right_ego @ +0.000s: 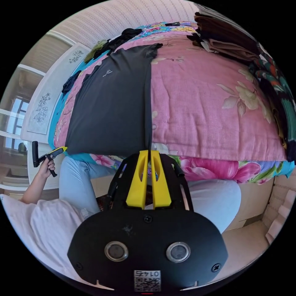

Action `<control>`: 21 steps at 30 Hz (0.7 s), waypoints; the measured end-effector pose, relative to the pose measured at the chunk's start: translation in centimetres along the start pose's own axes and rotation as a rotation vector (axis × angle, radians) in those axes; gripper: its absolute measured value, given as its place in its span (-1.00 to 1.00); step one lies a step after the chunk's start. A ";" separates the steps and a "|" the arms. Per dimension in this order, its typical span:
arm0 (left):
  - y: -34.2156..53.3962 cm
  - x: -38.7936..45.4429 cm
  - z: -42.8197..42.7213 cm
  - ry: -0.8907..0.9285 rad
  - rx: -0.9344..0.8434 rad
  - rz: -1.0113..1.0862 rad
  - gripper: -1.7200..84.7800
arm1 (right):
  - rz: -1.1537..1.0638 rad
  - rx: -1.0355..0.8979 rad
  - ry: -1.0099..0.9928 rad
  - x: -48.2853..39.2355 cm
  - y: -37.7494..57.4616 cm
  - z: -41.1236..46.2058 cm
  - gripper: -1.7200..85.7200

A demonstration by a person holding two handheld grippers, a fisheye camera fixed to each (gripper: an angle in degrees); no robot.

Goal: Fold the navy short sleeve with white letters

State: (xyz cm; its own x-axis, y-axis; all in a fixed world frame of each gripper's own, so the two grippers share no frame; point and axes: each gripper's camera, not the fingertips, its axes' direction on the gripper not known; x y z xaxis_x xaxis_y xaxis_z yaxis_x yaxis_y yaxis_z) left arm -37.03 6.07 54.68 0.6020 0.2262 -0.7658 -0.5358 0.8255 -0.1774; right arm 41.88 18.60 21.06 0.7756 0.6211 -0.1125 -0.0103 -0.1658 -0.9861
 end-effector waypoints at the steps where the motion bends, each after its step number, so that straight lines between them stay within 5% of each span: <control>1: 0.3 -0.2 0.4 -0.014 -0.006 0.002 -0.98 | -0.005 -0.008 0.015 0.1 0.3 0.2 -0.95; 21: 1.4 -0.2 1.2 -0.021 0.036 0.017 -0.98 | 0.016 -0.028 0.089 0.6 1.9 -1.0 -0.97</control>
State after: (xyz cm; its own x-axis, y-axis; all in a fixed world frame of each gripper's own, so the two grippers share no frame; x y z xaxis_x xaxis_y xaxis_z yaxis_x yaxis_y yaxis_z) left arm -37.22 7.77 55.33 0.6053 0.2511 -0.7553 -0.5246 0.8396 -0.1413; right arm 42.96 17.87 19.25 0.8283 0.5482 -0.1156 -0.0064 -0.1971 -0.9804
